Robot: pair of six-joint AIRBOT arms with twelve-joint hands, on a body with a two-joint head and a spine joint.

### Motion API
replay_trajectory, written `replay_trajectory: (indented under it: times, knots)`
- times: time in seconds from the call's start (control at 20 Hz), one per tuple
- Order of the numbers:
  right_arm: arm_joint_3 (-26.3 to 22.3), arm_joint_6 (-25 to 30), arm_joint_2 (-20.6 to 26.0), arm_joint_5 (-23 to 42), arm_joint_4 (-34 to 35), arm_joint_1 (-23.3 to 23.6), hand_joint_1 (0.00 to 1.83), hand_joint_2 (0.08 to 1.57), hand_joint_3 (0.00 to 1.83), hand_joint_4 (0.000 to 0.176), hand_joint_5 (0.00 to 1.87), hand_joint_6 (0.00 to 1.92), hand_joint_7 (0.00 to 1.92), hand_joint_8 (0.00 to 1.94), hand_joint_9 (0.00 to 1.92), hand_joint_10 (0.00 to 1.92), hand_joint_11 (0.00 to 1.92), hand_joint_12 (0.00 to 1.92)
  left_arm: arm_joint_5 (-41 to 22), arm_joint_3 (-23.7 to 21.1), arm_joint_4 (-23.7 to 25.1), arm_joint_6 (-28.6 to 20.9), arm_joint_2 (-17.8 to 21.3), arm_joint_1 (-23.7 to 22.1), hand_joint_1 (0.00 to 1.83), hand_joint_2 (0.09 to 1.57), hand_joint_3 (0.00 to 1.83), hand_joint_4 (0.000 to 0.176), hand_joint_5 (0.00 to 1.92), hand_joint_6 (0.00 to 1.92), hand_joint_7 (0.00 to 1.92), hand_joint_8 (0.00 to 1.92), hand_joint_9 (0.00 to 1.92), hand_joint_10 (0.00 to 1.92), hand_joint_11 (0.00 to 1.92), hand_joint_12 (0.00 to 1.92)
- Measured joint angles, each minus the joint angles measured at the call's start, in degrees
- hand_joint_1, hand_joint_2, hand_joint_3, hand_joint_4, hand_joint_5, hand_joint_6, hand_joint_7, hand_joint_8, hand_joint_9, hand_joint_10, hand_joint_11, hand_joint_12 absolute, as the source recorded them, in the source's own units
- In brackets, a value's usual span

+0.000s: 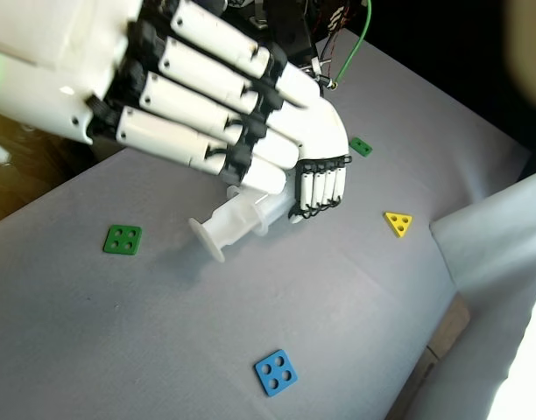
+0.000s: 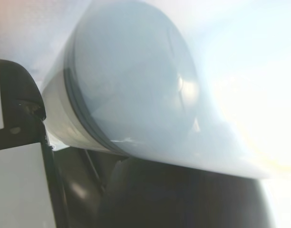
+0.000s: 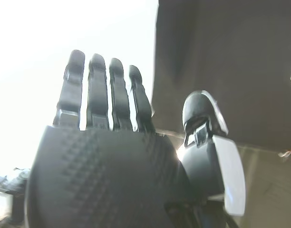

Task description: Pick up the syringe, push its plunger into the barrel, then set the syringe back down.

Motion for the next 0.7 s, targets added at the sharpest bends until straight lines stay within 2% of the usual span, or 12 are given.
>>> replay_trajectory:
  times: [0.15,0.25,0.45,0.55,0.7]
  knots:
    - [-0.02,4.76,0.04,-3.04,0.42,-1.9,0.0,1.35,0.0,0.0,0.2,0.0,0.2,0.0,0.17,0.01,0.0,0.46,0.87,0.13,-0.11,0.94,1.42,-2.51,1.33,1.26,0.0,0.0,0.66,1.29,0.7,1.58,0.64,1.59,0.49,1.48]
    - [-0.5,5.18,-0.02,-4.46,0.42,-2.34,0.0,1.34,0.0,0.0,0.2,0.0,0.2,0.0,0.17,0.0,0.0,0.42,2.47,0.11,-0.81,1.68,2.56,-3.96,1.33,1.26,0.0,0.0,0.66,1.28,0.72,1.55,0.65,1.57,0.49,1.47]
    - [-2.34,10.51,0.42,-9.09,1.11,-4.81,0.0,1.34,0.0,0.0,0.18,0.0,0.18,0.0,0.15,0.0,0.0,0.31,4.79,-1.05,-1.77,1.99,4.96,-5.27,1.33,1.26,0.0,0.0,0.65,1.31,0.72,1.54,0.64,1.58,0.46,1.47]
    - [-2.71,14.6,0.68,-12.13,1.11,-5.73,0.0,1.34,0.0,0.0,0.19,0.0,0.19,0.0,0.16,0.0,0.0,0.37,6.51,-1.79,-1.49,2.16,6.29,-6.49,1.33,1.26,0.0,0.0,0.65,1.33,0.73,1.53,0.64,1.56,0.45,1.46]
    - [-2.91,21.03,0.87,-17.16,1.95,-8.15,0.0,1.34,0.0,0.0,0.19,0.0,0.19,0.0,0.16,0.0,0.0,0.36,7.76,-2.45,-1.09,2.34,7.63,-7.91,1.33,1.26,0.0,0.0,0.6,1.35,0.74,1.55,0.63,1.57,0.46,1.48]
